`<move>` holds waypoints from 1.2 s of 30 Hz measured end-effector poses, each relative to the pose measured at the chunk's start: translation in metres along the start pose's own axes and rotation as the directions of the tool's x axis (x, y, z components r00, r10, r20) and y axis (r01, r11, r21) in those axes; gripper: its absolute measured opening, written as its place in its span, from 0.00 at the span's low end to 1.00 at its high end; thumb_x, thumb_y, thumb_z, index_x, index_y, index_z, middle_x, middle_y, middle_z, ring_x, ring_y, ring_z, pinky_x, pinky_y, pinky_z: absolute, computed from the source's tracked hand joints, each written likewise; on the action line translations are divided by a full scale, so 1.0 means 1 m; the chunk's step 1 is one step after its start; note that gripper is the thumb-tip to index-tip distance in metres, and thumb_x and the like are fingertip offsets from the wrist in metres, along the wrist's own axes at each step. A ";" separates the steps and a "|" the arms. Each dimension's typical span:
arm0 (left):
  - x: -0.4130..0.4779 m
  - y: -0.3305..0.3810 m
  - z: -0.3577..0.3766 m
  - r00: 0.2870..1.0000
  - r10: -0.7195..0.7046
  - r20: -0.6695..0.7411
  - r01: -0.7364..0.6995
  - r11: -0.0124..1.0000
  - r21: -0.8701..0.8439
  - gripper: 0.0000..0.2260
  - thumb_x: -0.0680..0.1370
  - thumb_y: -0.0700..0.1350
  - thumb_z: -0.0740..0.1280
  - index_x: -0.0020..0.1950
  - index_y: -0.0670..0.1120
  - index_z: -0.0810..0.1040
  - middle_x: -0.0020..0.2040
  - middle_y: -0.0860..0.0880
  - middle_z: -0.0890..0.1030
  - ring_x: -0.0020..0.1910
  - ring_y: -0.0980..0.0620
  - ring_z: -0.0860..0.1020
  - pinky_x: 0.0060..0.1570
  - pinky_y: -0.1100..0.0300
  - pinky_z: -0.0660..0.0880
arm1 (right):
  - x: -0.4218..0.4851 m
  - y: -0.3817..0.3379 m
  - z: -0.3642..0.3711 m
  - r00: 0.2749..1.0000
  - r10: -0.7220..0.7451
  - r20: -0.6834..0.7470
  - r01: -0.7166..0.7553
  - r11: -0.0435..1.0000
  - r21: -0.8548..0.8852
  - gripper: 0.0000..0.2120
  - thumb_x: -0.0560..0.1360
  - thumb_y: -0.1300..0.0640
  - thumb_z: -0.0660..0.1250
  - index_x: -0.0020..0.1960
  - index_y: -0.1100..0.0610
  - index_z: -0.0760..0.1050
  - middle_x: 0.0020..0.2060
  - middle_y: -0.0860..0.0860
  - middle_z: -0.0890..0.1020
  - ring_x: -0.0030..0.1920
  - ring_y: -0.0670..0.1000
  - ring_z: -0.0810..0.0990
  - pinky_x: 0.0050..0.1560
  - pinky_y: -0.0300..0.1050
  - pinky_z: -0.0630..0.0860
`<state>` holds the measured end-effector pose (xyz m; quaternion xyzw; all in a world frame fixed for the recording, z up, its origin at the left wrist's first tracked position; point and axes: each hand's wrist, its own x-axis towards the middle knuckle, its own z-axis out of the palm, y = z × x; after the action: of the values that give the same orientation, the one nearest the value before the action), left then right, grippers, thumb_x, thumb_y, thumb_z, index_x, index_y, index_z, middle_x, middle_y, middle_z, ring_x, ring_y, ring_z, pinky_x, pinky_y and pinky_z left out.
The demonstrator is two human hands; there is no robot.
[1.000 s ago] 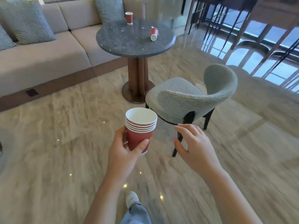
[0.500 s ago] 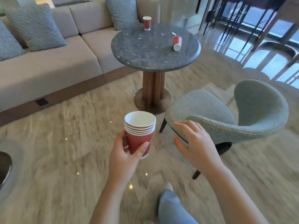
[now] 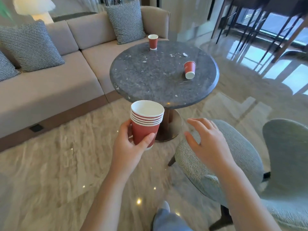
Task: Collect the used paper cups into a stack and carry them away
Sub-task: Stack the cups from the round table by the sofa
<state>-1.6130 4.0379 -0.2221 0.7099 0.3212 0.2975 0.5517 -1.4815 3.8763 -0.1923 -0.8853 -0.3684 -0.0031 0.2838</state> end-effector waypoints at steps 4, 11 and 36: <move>0.044 -0.003 0.015 1.000 -0.017 0.020 0.018 1.000 -0.015 0.22 0.61 0.55 0.77 0.51 0.58 0.72 0.48 0.60 0.79 0.44 0.66 0.79 0.39 0.75 0.72 | 0.050 0.016 0.008 0.999 0.038 -0.013 -0.038 0.999 0.008 0.16 0.73 0.56 0.67 0.61 0.58 0.75 0.55 0.52 0.79 0.57 0.56 0.74 0.55 0.51 0.71; 0.117 -0.028 0.025 0.993 -0.096 0.068 0.096 0.995 -0.003 0.24 0.58 0.58 0.75 0.51 0.59 0.72 0.50 0.58 0.79 0.47 0.63 0.79 0.45 0.68 0.75 | 0.111 0.033 0.038 0.992 0.125 0.033 -0.125 0.992 0.007 0.16 0.73 0.55 0.66 0.60 0.57 0.75 0.55 0.51 0.79 0.57 0.54 0.74 0.55 0.49 0.71; 0.421 -0.046 0.047 0.907 -0.011 0.421 0.015 1.000 -0.006 0.23 0.66 0.44 0.76 0.56 0.55 0.71 0.51 0.59 0.79 0.46 0.68 0.78 0.42 0.76 0.71 | 0.338 0.011 0.109 0.905 0.384 -0.183 -0.391 0.920 -0.005 0.16 0.73 0.56 0.67 0.60 0.57 0.75 0.54 0.51 0.79 0.56 0.55 0.75 0.55 0.49 0.71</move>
<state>-1.3228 4.3485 -0.2485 0.7525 0.1981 0.1352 0.6134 -1.2508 4.1449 -0.2170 -0.9426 -0.1581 -0.0337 0.2922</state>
